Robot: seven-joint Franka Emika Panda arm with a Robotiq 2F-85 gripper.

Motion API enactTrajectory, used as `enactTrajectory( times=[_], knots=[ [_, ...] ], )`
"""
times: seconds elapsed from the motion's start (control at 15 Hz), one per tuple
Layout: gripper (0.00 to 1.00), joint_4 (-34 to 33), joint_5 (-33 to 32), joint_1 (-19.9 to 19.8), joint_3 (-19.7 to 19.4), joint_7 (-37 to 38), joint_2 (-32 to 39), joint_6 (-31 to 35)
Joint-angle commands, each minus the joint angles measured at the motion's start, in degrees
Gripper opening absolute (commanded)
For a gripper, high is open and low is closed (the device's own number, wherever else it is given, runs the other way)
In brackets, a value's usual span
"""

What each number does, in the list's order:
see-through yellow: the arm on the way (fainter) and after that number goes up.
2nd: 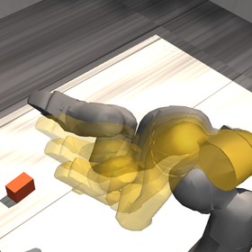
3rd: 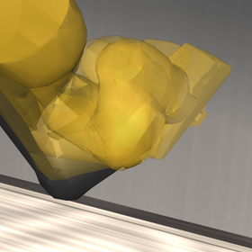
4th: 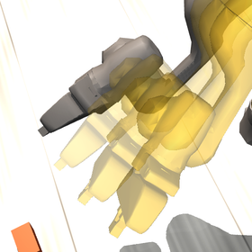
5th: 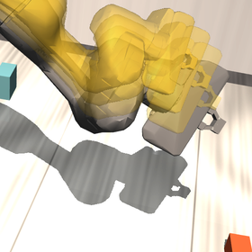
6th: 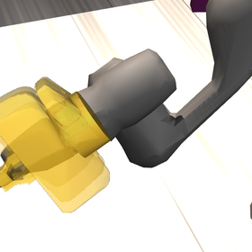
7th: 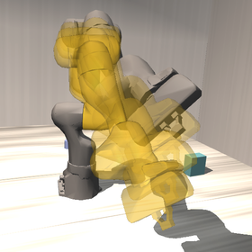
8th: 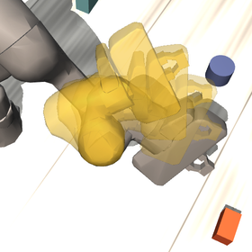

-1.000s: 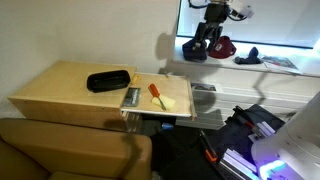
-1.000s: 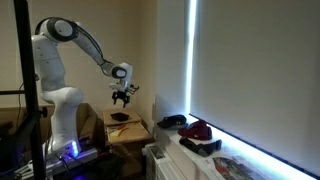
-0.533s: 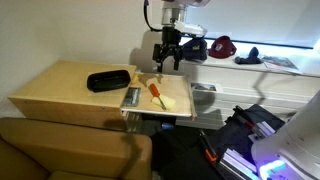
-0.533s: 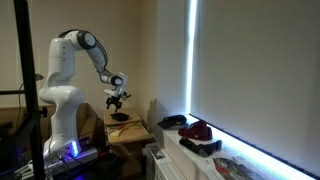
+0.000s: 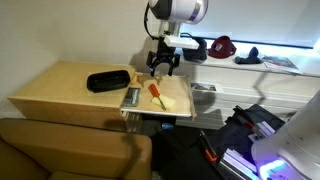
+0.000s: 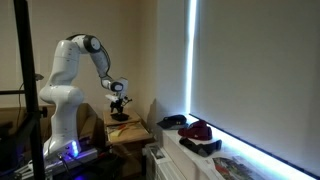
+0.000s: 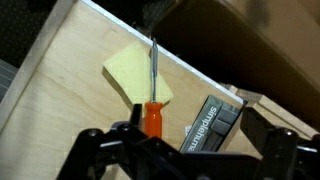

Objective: Place the screwdriver in the black bowl, move the sticky notes to the windowsill, then unstack the caps

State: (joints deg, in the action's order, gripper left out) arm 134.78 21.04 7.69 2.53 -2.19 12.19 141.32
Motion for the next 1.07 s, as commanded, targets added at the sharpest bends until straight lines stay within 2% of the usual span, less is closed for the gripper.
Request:
enactTrajectory(
  times=[0.0, 0.13, 0.27, 0.4, 0.47, 0.6, 0.73, 0.8, 1.0],
  knots=[
    [1.00, -1.8, -1.1, 1.3, 2.8, 7.8, 7.9, 13.8],
    [1.00, -3.7, -7.5, 4.2, 0.6, 15.0, 12.5, 20.2],
    [1.00, -5.5, -15.5, 9.4, -5.1, 24.2, 15.8, 23.2],
    [1.00, -7.9, -20.8, 14.3, -11.1, 30.8, 18.8, 24.0],
    [1.00, -4.9, -17.8, 10.1, -6.2, 26.6, 15.6, 22.9],
    [1.00, -6.9, -19.8, 13.1, -9.7, 29.6, 17.9, 23.2],
    [1.00, -8.1, -20.0, 13.5, -10.6, 30.0, 19.3, 23.0],
    [1.00, -8.5, -18.8, 11.6, -9.1, 28.8, 20.1, 23.3],
    [1.00, -8.5, -18.5, 10.3, -8.5, 27.8, 21.7, 25.0]
  ],
)
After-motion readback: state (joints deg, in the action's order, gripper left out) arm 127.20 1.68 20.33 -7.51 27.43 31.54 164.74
